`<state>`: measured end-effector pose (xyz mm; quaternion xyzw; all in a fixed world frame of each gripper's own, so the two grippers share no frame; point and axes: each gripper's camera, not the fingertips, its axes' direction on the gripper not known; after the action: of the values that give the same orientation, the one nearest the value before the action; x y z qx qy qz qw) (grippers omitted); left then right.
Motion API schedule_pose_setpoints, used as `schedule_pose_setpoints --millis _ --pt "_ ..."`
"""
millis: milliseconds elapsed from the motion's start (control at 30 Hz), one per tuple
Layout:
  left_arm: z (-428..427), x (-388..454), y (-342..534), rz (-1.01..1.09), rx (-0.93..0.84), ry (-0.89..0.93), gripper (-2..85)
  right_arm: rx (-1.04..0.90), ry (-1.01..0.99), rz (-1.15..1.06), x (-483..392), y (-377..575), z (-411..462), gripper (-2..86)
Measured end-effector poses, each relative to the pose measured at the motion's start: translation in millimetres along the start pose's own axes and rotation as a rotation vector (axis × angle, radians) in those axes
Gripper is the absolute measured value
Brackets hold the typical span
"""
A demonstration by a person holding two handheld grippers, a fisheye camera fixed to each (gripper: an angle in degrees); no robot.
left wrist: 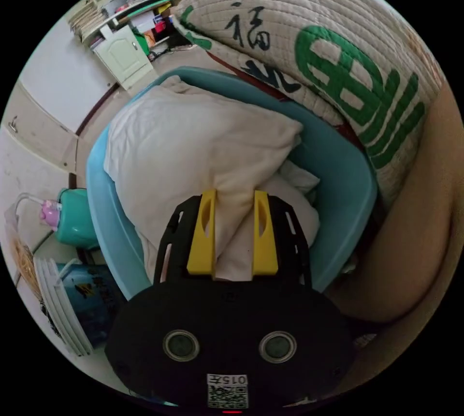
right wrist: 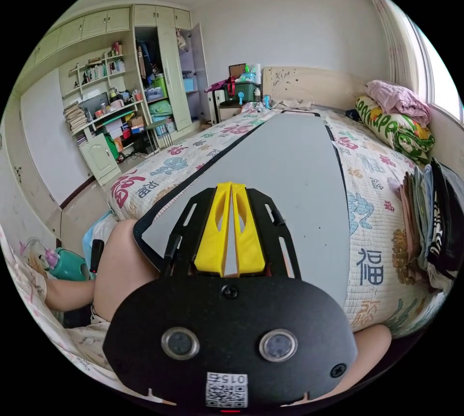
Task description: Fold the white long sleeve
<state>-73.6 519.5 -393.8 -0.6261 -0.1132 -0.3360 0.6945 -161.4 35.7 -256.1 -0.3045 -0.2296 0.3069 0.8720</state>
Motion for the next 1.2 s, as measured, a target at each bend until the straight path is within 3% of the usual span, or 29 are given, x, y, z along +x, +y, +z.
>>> schedule_pose_setpoints --millis 233,533,633,833,967,1100,1200 --pt "31.6 -97.0 18.1 -0.230 -0.051 0.335 2.8 -0.017 -0.009 0.026 68.4 24.2 -0.5 -1.0" --pt "-32.4 -227.3 81.4 -0.418 0.382 0.630 1.6 -0.026 -0.089 -0.004 155.1 48.9 -34.4 -1.0" --pt "-48.0 -255.9 85.6 -0.431 0.527 0.804 1.5 -0.024 -0.154 -0.028 175.1 54.8 -51.6 -1.0" --pt "-103.9 -244.1 55.0 -0.168 0.759 1.105 1.5 0.021 -0.486 -0.219 187.3 42.5 -111.0 0.3" --pt "-140.9 -194.0 12.1 0.081 0.857 1.360 1.6 0.013 -0.678 -0.322 200.5 9.7 -156.0 7.3" --pt "-164.8 -104.7 -42.9 0.332 0.836 1.662 1.7 0.130 -0.800 -0.322 238.5 -25.9 -206.3 11.1" --pt "-180.0 -22.1 -80.6 0.473 0.773 1.834 1.7 0.033 -0.868 -0.337 263.5 -49.3 -210.4 14.6"
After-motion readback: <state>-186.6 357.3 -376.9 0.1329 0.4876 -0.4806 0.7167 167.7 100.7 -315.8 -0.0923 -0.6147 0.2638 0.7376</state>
